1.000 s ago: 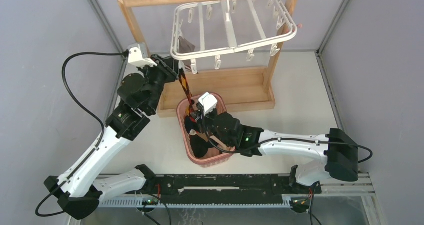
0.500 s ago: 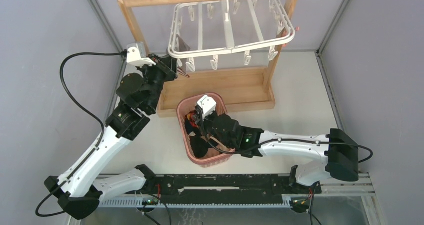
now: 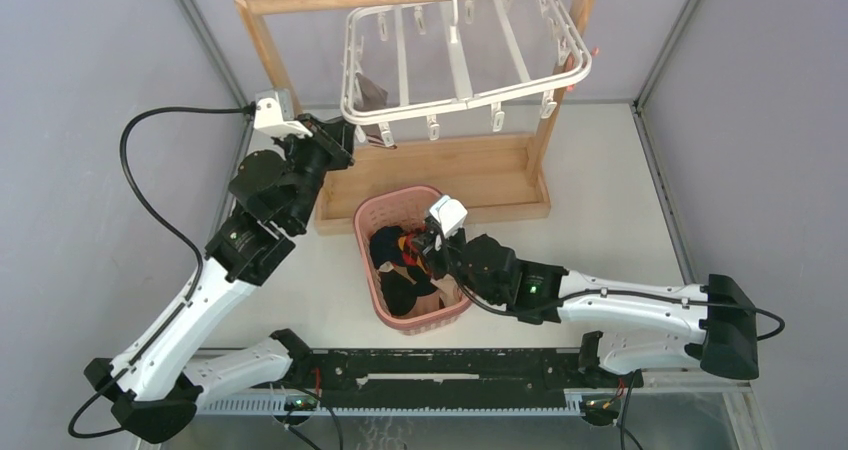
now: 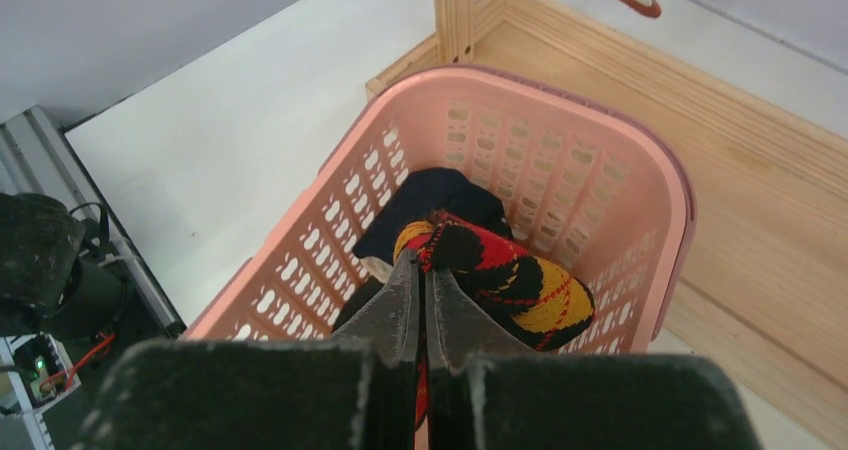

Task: Remove the socks clipped to the hanger
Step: Remove the sock from the hanger, then place the sock in the bin, then adjust the hanger on the clothesline.

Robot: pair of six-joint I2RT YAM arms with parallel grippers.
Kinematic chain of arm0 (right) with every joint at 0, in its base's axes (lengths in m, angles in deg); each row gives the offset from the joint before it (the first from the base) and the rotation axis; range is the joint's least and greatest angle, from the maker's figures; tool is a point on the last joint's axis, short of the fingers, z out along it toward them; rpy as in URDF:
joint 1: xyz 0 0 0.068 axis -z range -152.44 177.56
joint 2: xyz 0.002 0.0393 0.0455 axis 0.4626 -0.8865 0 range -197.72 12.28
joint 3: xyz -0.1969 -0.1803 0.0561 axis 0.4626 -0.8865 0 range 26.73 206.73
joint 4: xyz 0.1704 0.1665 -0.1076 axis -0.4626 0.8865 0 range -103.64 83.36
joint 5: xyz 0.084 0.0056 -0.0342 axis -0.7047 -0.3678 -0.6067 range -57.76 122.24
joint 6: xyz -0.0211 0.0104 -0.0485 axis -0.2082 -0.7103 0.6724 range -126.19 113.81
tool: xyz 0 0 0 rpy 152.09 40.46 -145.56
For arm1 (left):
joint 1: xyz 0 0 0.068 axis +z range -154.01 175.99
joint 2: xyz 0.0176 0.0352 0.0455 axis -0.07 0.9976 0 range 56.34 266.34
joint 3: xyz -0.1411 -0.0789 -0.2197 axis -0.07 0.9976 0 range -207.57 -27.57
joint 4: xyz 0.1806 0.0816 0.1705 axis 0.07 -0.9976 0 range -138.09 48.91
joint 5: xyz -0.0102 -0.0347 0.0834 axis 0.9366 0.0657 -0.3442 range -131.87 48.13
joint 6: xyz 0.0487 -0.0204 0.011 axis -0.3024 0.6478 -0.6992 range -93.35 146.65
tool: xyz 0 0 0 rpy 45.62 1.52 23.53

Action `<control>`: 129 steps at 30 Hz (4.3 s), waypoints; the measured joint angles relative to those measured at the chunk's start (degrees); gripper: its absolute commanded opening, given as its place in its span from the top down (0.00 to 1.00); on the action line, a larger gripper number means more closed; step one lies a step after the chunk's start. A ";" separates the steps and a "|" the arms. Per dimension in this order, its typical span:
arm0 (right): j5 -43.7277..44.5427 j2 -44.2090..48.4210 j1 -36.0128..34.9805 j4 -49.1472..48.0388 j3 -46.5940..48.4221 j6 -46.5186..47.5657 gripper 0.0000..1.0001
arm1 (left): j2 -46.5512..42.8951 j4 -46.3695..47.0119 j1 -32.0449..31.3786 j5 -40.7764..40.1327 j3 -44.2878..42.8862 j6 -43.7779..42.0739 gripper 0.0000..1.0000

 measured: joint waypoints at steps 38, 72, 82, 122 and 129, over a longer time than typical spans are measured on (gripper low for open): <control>-11.23 2.51 7.37 8.35 -2.23 -6.84 0.41 | -6.23 -6.75 -5.84 1.75 -0.17 0.33 0.67; -11.10 27.36 14.38 20.92 -0.66 -12.87 0.24 | -22.91 -20.87 -8.17 -1.05 0.81 1.84 0.00; -9.31 22.40 11.04 16.68 7.65 -8.22 0.40 | -29.09 -27.23 -8.17 -4.57 7.91 3.23 0.00; 10.10 -1.46 8.74 -15.98 17.77 16.65 0.39 | -10.38 -41.90 -8.22 -7.43 3.45 5.66 0.00; 10.71 -4.31 8.74 -16.76 20.50 16.76 0.51 | -4.37 -48.17 -8.28 -15.41 -3.58 5.01 0.00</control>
